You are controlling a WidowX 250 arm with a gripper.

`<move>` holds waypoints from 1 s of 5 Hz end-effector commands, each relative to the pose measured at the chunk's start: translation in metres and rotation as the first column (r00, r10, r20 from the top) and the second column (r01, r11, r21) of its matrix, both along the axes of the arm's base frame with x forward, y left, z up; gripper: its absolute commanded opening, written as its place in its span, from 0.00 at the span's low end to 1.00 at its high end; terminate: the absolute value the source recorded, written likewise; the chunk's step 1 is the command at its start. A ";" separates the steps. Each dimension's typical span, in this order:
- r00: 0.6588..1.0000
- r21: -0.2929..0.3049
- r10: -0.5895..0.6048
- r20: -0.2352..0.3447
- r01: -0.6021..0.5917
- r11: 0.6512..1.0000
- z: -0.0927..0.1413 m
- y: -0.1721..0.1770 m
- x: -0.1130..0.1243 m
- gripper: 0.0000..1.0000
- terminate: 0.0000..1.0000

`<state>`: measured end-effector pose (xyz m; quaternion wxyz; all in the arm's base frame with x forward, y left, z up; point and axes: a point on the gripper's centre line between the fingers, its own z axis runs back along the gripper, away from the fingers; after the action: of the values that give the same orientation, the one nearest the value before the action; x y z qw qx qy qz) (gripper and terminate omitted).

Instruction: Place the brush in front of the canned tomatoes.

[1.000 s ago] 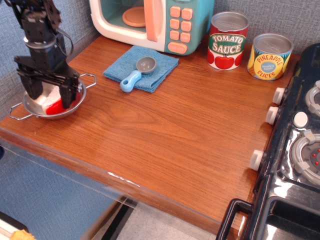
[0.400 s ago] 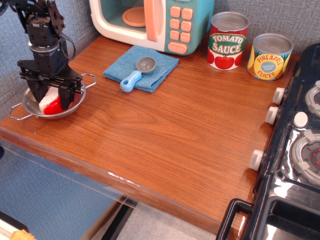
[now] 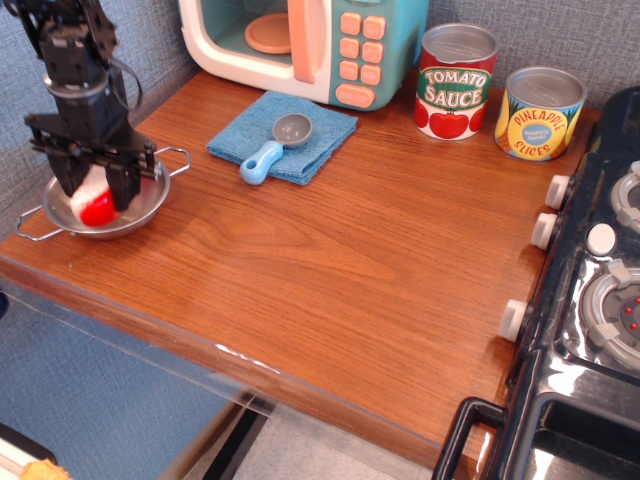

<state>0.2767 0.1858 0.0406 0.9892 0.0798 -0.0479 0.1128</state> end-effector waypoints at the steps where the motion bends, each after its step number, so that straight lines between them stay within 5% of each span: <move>1: 0.975 0.081 -0.042 0.217 0.025 0.996 0.086 -0.046 -0.004 0.00 0.00; 3: 0.981 -0.083 -0.128 0.143 0.140 0.987 0.076 -0.142 0.054 0.00 0.00; 5: 0.990 -0.058 -0.131 0.045 0.134 0.989 0.041 -0.226 0.110 0.00 0.00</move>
<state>0.3867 -0.0433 0.0590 0.9970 0.0482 -0.0403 0.0462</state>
